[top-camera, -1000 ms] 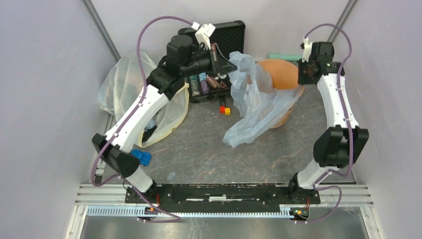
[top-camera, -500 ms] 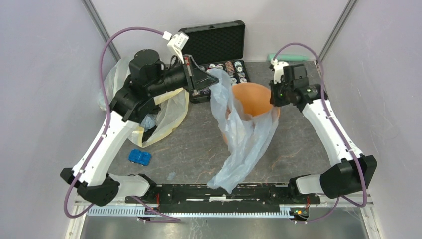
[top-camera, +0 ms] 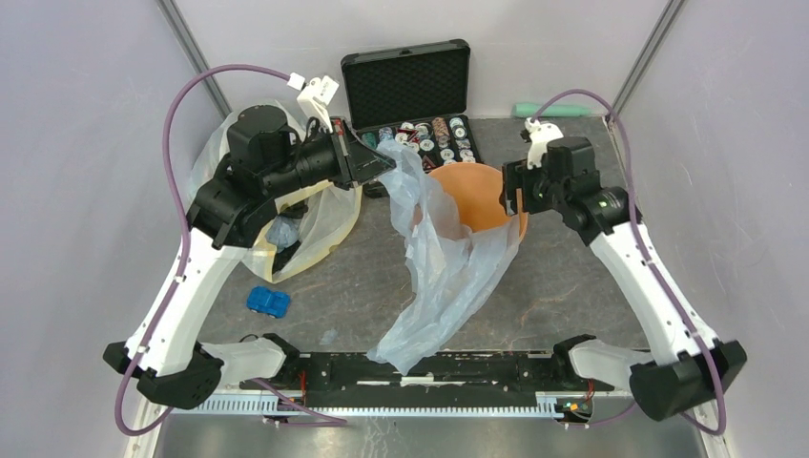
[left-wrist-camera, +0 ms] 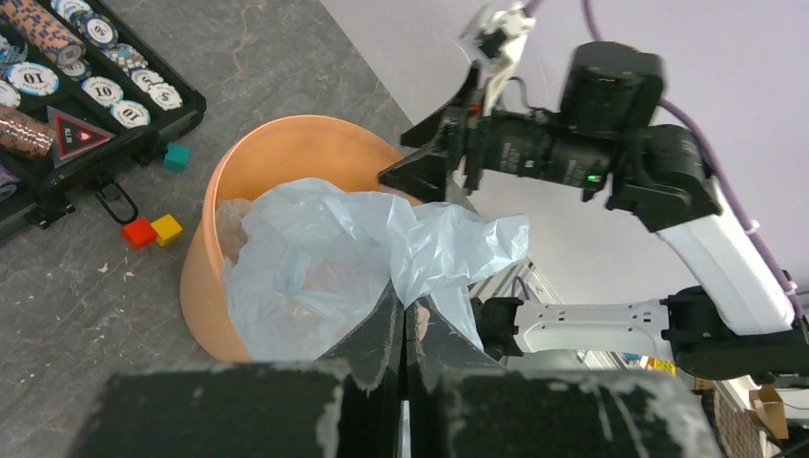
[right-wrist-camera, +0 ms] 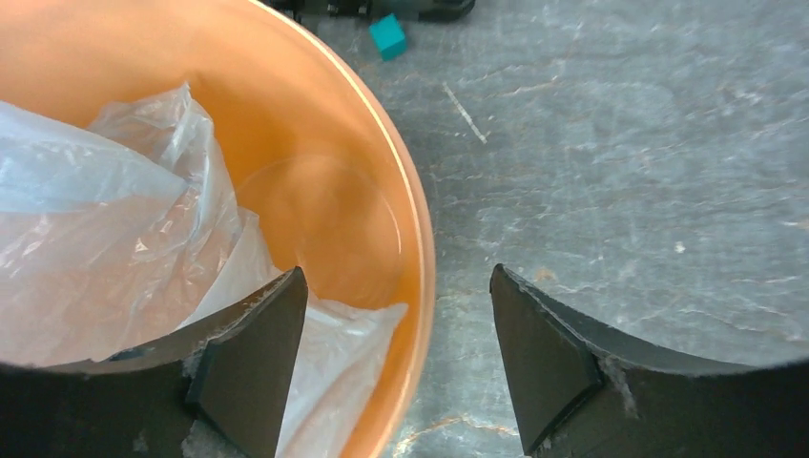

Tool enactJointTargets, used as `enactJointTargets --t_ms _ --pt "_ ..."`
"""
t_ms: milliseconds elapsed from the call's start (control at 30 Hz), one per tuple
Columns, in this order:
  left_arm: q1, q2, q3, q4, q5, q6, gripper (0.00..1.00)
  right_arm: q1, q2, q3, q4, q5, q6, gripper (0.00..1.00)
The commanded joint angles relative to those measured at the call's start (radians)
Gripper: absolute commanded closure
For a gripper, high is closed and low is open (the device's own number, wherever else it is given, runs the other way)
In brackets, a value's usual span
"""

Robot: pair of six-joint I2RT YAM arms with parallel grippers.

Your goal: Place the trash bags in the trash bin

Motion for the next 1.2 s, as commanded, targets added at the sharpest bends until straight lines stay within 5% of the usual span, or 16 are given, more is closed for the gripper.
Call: enactJointTargets --t_ms 0,167,433,633,967,1167 --pt "0.004 -0.030 -0.005 -0.012 -0.003 0.046 0.98 -0.001 -0.104 0.102 -0.023 0.029 -0.082 0.22" --pt "0.004 -0.045 -0.020 -0.014 0.011 0.047 0.98 0.001 -0.167 0.192 -0.055 -0.120 -0.162 0.20" --pt "0.004 -0.045 -0.026 -0.029 0.008 0.061 0.98 0.075 -0.285 0.030 0.053 -0.437 -0.149 0.23" --pt "0.003 -0.046 -0.034 -0.035 0.011 0.062 0.98 0.132 -0.343 -0.053 0.159 -0.565 -0.084 0.02" --pt "0.004 -0.039 -0.033 -0.045 -0.009 0.072 0.98 0.336 -0.276 -0.031 0.212 -0.466 -0.034 0.04" --pt "0.004 -0.031 -0.024 -0.052 -0.015 0.076 0.98 0.565 -0.222 -0.012 0.208 -0.342 -0.036 0.06"
